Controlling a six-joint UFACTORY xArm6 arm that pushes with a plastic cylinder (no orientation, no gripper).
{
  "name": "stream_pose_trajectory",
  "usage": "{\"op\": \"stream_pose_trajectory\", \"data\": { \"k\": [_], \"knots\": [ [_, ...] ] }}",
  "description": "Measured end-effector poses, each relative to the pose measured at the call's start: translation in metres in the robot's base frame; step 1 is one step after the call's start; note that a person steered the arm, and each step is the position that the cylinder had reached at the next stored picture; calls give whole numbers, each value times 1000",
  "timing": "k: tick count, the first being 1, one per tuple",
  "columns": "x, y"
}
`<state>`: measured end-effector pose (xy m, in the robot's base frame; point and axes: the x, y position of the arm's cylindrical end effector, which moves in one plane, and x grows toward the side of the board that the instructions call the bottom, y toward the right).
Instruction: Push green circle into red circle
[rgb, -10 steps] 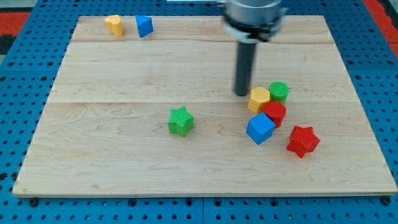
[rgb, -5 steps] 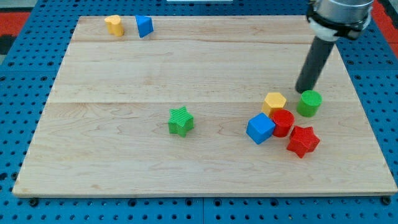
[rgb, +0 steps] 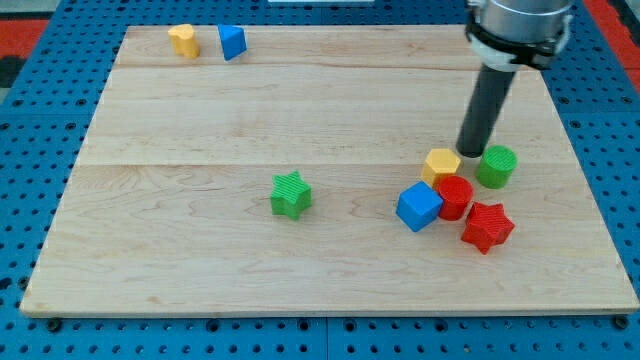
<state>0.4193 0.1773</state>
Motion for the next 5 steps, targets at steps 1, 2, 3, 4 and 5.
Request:
{"op": "stream_pose_trajectory", "data": {
  "k": [1, 2, 3, 4, 5],
  "knots": [
    [-49, 13],
    [9, 73],
    [17, -18],
    [3, 27],
    [-15, -75]
  ]
}}
